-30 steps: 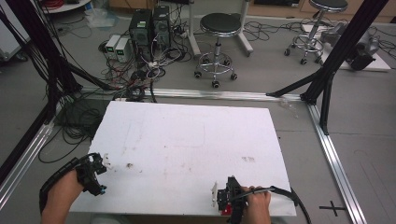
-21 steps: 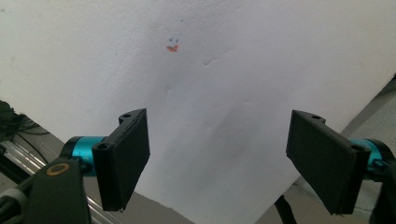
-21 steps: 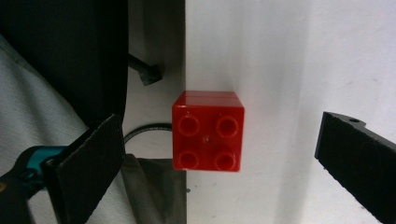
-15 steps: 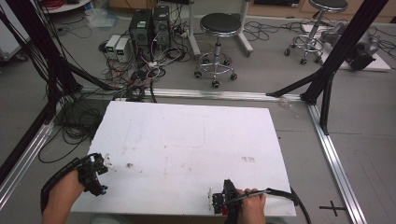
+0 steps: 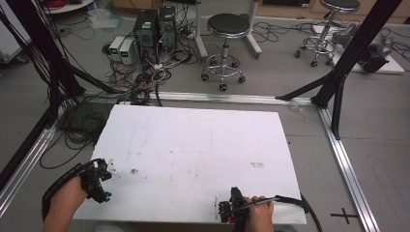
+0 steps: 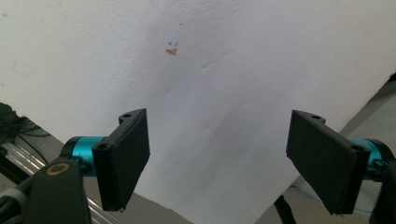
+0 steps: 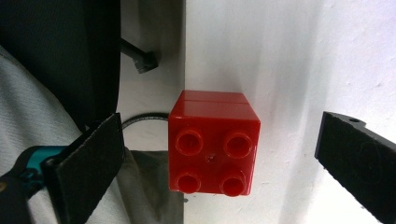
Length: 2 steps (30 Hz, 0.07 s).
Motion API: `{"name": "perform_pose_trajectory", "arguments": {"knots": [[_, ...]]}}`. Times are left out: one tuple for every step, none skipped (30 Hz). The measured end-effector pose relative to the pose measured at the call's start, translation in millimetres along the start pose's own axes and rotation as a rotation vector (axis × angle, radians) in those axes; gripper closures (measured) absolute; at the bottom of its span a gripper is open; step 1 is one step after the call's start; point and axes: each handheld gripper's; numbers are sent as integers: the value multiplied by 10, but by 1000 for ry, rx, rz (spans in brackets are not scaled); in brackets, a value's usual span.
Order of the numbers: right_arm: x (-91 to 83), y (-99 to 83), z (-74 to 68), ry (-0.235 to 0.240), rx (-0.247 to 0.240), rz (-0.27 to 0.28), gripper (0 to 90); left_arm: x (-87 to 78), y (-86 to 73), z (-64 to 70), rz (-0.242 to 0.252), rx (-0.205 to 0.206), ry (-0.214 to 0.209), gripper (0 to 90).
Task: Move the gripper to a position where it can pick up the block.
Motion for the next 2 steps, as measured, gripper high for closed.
{"name": "perform_pose_trajectory", "arguments": {"knots": [[0,0,0,0,0,0,9,0,0,0,0,0,0,218],[-1,-2,-3,4,2,2,9,3,0,0,1,0,2,218]]}}
Point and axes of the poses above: each handheld gripper's, and its own axes: x roughly forward along the jaws, y roughly out of its top, z roughly to its right, and after that the axes turned 13 degrees about -z, right-handed
